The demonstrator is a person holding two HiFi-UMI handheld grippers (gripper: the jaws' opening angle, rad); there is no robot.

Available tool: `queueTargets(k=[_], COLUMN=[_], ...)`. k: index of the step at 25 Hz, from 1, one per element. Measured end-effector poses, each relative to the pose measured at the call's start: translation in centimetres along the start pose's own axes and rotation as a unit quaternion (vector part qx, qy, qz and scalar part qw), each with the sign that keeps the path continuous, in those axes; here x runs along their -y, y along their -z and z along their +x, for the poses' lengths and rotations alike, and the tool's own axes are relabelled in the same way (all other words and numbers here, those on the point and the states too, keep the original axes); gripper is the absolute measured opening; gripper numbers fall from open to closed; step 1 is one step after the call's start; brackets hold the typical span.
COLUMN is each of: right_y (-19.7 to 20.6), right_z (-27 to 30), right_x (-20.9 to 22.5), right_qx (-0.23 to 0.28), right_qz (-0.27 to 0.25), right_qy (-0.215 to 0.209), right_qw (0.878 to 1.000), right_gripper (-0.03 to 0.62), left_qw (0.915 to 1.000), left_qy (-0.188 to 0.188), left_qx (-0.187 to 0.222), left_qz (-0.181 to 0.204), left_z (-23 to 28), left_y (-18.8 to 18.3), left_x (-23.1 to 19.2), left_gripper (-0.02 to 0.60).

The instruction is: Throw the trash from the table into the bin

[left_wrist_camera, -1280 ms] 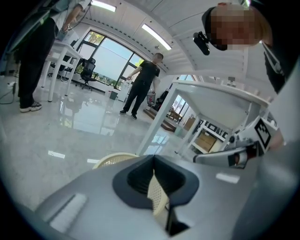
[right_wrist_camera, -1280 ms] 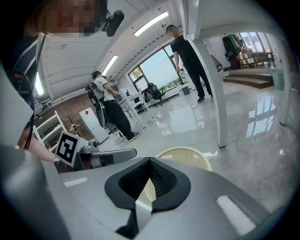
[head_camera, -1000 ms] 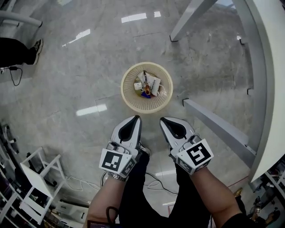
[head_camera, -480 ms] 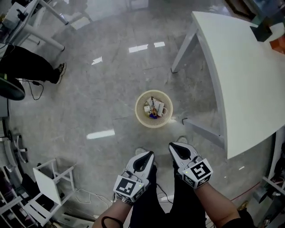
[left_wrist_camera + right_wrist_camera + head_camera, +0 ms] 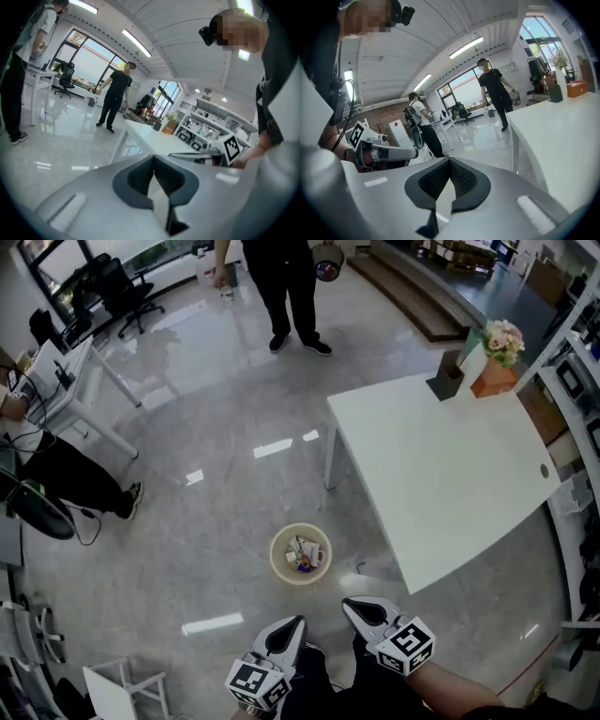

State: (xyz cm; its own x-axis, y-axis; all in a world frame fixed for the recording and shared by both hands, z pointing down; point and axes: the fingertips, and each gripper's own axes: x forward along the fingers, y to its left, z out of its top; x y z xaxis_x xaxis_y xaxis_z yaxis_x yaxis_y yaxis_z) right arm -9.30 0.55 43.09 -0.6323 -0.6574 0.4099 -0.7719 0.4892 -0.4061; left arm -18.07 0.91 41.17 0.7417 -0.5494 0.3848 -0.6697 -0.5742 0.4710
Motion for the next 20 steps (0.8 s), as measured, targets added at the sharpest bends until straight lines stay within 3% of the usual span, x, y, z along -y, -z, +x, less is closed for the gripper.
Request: queueTargets(k=[4, 11, 20], right_y=[-5.2, -12.1, -13.1], right_z=[-4.9, -11.2, -14.5], right_x=[-0.4, -0.4, -3.5], right_qx=[0.039, 0.112, 0.137], right_qz=[0.000, 0.001, -0.005], right_qy=[0.004, 0.033, 0.037], right_qw=[0.999, 0.993, 0.990], right_gripper=[0.000, 0.000, 0.000], left_qw=[0.9994, 0.9955, 0.9897], left_qy=[0.025, 0.068, 0.116], left_qx=[0.002, 0.025, 0.043], left_qz=[0.022, 0.060, 0.073], left_z=[-0.4, -0.6, -1.3], left_y=[-3.8, -9.6, -13.1], left_x=[4.7, 9.4, 12.2], left_gripper=[0.008, 0.008, 0.008])
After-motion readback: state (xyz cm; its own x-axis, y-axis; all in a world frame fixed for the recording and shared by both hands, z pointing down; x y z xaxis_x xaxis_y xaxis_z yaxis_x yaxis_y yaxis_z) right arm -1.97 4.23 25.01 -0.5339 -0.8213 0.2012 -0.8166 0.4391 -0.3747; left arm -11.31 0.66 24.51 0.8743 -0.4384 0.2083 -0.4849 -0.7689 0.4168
